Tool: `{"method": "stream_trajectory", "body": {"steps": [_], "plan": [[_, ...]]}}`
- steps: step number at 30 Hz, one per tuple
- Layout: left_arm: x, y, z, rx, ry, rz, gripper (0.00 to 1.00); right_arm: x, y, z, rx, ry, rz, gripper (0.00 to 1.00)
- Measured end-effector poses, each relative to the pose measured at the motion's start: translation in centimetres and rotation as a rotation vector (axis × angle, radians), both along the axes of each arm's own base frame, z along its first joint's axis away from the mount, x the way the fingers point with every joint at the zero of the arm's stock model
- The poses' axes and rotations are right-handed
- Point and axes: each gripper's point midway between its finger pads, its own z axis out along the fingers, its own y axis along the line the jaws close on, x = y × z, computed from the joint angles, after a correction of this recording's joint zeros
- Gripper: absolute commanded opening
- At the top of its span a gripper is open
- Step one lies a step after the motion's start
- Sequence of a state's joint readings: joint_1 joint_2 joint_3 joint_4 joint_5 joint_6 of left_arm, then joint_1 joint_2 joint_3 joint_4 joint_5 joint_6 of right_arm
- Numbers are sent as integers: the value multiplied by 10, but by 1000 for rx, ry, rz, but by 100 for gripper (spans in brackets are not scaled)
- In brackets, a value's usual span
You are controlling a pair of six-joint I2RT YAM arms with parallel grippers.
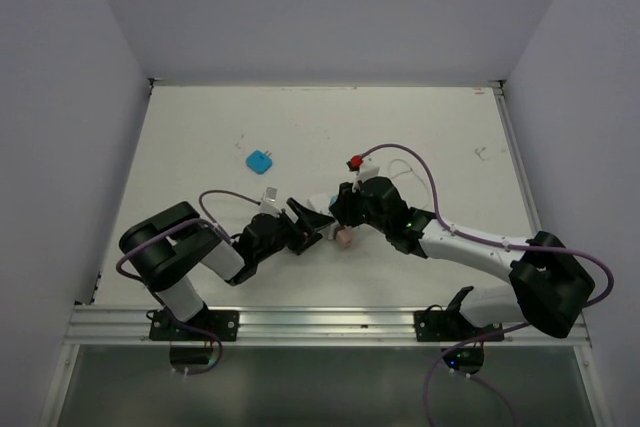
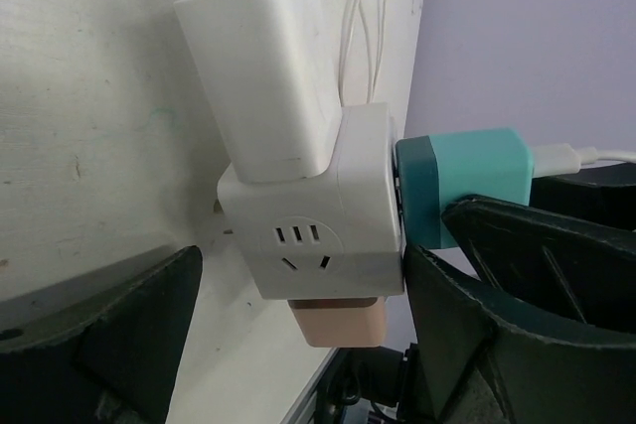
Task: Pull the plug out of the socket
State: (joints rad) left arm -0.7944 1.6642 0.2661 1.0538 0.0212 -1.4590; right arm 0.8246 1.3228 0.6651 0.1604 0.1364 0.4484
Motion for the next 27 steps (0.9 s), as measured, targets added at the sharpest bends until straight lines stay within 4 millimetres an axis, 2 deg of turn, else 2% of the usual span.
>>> {"method": "stream_trajectory", "body": {"steps": [12,19,24,25,27], "plan": [[2,0,2,-78,-16,22,80,-1,2,1,32,23,-19,0],[4,-1,6,-100,-32,26,65,-1,3,1,38,28,-18,0],[4,-1,7,-110,-23,35,33,-1,3,1,38,29,-17,0],[5,-1,7,-110,-23,36,21,-2,3,1,38,28,-17,0],[5,-1,7,-110,-24,38,8,-2,3,1,37,28,-16,0]]}}
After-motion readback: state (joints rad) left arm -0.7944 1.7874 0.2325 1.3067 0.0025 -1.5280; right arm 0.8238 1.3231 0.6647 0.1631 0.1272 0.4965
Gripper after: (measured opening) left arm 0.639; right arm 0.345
